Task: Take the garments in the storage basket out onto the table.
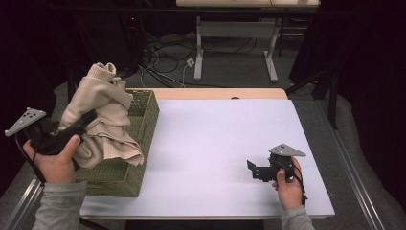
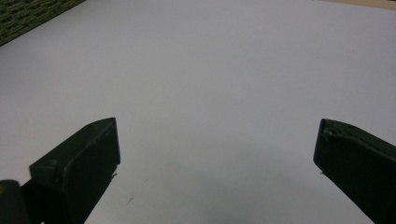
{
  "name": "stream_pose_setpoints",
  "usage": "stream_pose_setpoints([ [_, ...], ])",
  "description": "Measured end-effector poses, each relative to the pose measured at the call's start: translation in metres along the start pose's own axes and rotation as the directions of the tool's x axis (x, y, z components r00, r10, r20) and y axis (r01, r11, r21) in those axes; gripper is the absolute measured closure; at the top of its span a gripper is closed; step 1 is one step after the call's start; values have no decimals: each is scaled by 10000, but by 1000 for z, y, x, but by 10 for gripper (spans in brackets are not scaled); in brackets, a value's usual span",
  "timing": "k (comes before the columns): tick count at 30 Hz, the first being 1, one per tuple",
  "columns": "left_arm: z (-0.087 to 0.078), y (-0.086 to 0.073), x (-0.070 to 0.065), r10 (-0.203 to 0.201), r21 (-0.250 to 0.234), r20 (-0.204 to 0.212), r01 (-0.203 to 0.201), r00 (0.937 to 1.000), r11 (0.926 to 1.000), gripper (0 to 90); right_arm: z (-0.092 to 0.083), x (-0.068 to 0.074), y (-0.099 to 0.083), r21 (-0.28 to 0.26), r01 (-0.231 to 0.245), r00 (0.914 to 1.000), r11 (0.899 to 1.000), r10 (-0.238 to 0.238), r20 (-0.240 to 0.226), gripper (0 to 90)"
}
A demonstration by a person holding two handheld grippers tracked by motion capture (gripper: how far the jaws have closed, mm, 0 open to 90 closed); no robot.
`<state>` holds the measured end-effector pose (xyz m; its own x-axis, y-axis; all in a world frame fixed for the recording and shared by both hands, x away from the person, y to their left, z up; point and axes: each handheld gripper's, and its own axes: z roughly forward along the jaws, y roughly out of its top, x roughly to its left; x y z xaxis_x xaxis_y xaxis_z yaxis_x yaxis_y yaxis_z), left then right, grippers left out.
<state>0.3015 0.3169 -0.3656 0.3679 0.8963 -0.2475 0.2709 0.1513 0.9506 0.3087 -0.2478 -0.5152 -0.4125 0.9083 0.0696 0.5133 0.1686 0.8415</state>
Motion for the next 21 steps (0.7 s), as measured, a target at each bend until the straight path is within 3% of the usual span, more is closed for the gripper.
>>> stream_pose_setpoints([
  [21, 33, 1, -42, 259, 70, 872, -266, 9959, 9996, 555, -1, -1, 0, -59, -75, 10000, 10000, 74, -49, 3],
])
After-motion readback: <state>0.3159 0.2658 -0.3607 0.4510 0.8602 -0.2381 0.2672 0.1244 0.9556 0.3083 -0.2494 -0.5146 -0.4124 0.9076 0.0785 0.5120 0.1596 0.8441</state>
